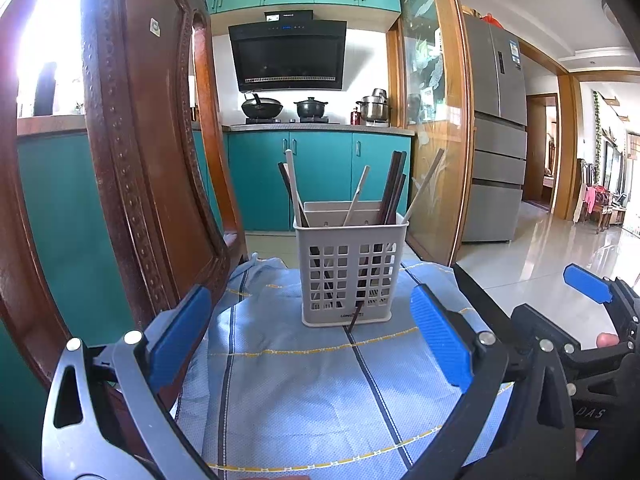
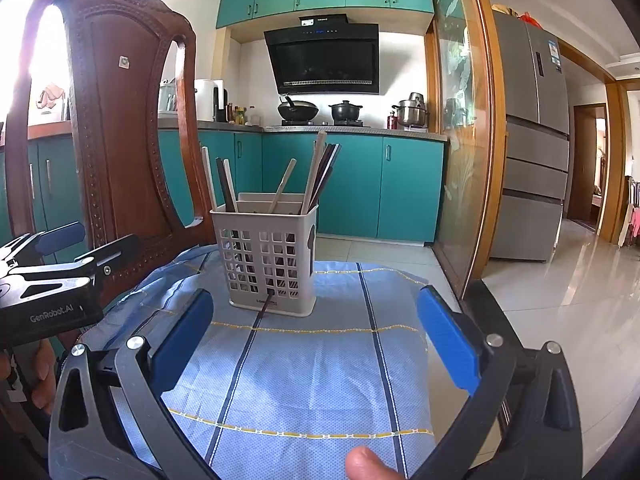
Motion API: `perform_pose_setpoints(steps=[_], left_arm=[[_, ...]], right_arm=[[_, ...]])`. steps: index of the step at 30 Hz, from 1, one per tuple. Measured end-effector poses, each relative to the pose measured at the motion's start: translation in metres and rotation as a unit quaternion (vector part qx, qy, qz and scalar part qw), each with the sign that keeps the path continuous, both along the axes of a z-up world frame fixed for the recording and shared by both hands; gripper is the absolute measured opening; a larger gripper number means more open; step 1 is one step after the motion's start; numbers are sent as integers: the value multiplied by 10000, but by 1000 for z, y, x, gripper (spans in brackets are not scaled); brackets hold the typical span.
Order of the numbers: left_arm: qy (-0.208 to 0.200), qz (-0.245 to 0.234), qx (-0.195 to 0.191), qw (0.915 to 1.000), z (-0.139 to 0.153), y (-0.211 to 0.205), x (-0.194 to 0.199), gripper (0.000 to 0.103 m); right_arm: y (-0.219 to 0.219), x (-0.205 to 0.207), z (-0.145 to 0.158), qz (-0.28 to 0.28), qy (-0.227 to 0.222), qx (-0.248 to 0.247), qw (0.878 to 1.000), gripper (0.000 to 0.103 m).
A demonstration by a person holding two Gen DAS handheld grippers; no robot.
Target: Organize utensils
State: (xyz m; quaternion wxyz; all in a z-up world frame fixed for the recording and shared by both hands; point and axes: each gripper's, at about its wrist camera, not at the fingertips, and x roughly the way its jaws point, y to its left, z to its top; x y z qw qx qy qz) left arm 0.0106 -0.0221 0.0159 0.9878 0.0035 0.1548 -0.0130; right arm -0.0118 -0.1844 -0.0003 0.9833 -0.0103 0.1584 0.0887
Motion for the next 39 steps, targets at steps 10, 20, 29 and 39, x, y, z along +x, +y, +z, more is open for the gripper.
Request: perform_pose_setpoints(steps=[10, 20, 29, 39], left_arm=[[33, 8, -3, 10000, -1, 1, 2, 99], [30, 2, -7, 10000, -1, 0, 1, 99], [5, 22, 37, 10000, -3, 0, 1, 99], [-57, 49, 89, 9999, -5, -1, -1, 99]], right_arm=[[0, -1, 1, 10, -16, 12, 10000, 100], [2, -1, 1, 23, -18, -36, 10000, 100], [2, -1, 0, 21, -17, -66, 10000, 100], [-2, -1, 1, 19, 3, -2, 10000, 100]])
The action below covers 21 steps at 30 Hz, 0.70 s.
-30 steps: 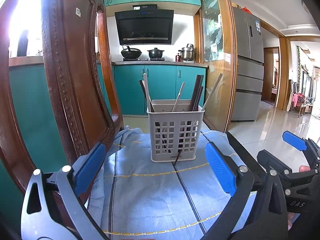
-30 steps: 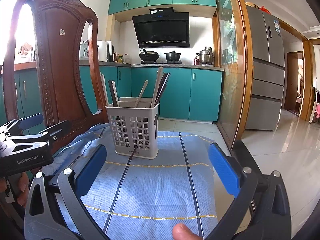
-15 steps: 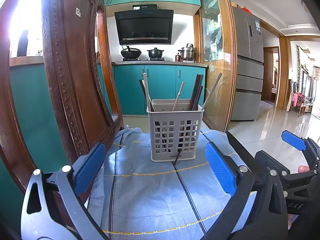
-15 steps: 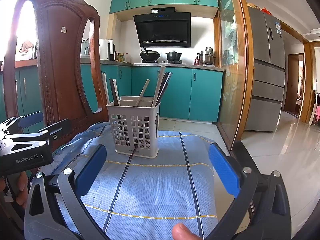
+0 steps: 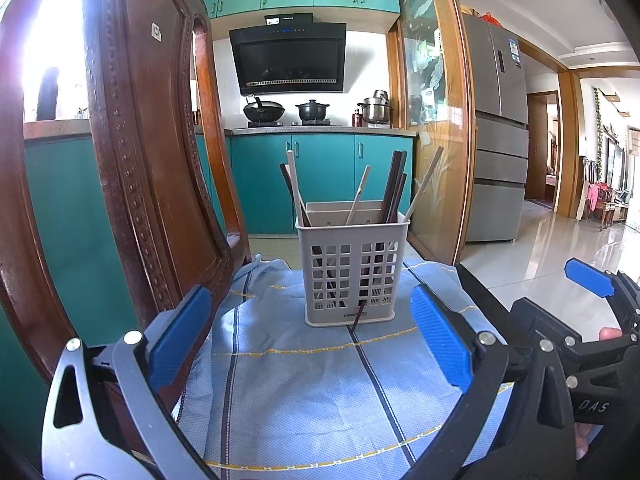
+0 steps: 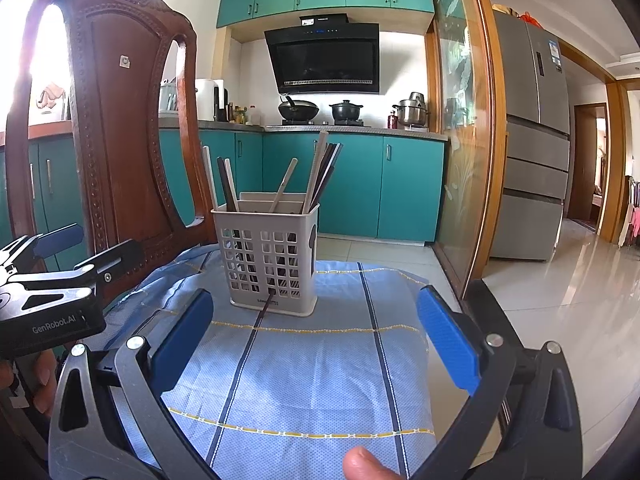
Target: Organize utensils
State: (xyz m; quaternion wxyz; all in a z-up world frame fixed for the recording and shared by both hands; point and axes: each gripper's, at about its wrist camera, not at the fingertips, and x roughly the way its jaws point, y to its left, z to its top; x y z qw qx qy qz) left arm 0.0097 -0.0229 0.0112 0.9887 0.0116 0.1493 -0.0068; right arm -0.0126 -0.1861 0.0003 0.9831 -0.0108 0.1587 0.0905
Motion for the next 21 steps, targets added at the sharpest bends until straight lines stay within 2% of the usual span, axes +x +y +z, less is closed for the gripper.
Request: perform_pose_setpoints(steps=[16, 19, 21], left_arm=[[46, 19, -38, 10000, 0, -1, -1, 99], [122, 45, -86, 9999, -1, 0, 1, 99], [232, 89, -141, 9996, -3, 2, 4, 99]], right_arm=[[-1, 1, 0, 14, 15, -32, 10000, 100], [-4, 7, -6, 28, 131, 39, 9999, 100], [-8, 24, -17, -13, 475, 147, 9988, 100]])
